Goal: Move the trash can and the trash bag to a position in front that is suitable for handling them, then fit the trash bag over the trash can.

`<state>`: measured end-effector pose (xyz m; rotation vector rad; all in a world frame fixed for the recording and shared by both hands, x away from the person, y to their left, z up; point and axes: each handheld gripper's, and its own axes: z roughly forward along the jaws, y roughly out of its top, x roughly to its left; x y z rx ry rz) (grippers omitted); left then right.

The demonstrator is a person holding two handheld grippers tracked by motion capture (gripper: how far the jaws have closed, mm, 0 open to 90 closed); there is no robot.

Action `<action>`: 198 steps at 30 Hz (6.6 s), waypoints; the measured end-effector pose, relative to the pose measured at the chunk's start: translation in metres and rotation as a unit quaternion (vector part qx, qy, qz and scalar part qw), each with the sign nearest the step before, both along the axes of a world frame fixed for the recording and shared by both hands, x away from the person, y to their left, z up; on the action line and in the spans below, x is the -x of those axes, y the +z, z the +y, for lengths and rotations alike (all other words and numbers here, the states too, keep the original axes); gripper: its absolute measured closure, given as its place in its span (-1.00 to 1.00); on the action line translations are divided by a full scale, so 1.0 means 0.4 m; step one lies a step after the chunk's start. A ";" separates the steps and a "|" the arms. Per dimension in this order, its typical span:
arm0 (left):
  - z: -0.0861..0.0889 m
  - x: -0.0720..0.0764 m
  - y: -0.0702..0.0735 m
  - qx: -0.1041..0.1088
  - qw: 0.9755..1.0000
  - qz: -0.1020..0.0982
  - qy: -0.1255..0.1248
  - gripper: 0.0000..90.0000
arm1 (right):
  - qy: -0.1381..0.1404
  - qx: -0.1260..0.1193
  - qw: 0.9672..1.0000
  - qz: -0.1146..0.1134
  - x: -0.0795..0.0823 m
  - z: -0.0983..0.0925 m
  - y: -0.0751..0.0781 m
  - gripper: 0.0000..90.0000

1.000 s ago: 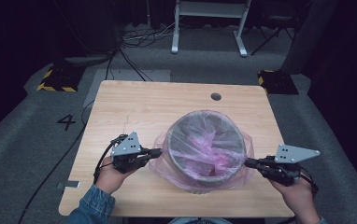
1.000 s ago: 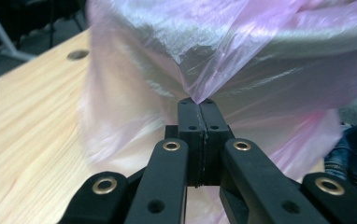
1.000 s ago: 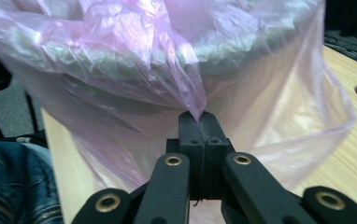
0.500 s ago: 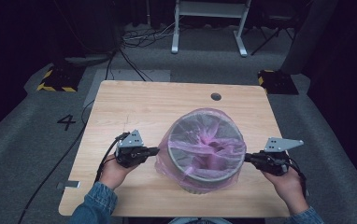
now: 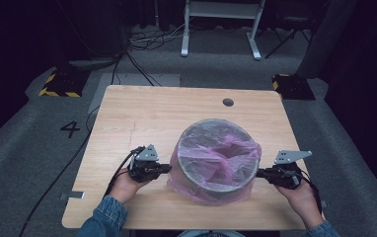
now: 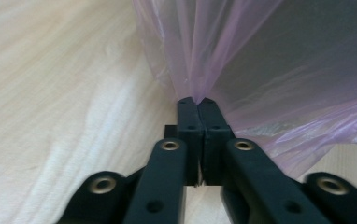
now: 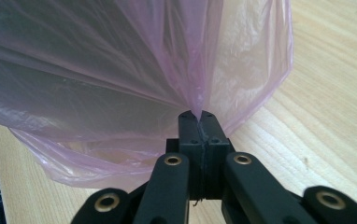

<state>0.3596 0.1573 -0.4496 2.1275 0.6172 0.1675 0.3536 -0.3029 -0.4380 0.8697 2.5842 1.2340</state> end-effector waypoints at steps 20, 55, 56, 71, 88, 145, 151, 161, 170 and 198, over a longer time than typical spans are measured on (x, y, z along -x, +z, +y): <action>-0.025 -0.025 0.098 0.070 0.996 -0.057 0.014 0.97 | 0.003 -0.050 0.997 -0.062 -0.060 0.030 0.110 0.99; -0.011 -0.012 -0.014 0.006 0.999 0.017 0.029 0.25 | -0.022 0.011 1.000 0.011 0.008 -0.028 -0.027 0.03; -0.009 -0.005 0.002 0.019 1.000 0.001 0.025 0.14 | -0.012 -0.005 1.000 0.001 0.015 -0.031 -0.012 -0.05; -0.061 -0.003 0.096 0.024 0.997 -0.073 -0.013 0.96 | 0.053 0.000 0.996 -0.070 0.044 0.049 0.087 1.00; -0.054 -0.018 0.010 -0.029 0.999 -0.026 -0.007 1.00 | 0.050 -0.001 0.998 -0.030 0.030 0.045 0.044 1.00; 0.117 0.039 -0.054 -0.055 0.983 -0.043 0.170 0.00 | -0.062 -0.084 0.994 -0.010 0.020 0.001 0.269 -0.61; 0.137 0.032 -0.071 -0.066 0.979 -0.033 0.188 -0.01 | -0.031 -0.099 0.993 -0.064 0.013 0.025 0.315 -0.60; 0.164 0.021 -0.098 -0.090 0.973 -0.015 0.213 -0.08 | -0.071 -0.113 0.988 -0.081 -0.028 0.105 0.381 -0.53; 0.180 0.011 -0.121 -0.102 0.967 -0.004 0.232 -0.14 | -0.040 -0.090 0.991 -0.095 -0.063 0.209 0.407 -0.38; 0.209 0.000 -0.136 -0.070 0.973 -0.002 0.221 -0.24 | -0.039 -0.032 0.998 -0.047 -0.140 0.444 0.258 -0.43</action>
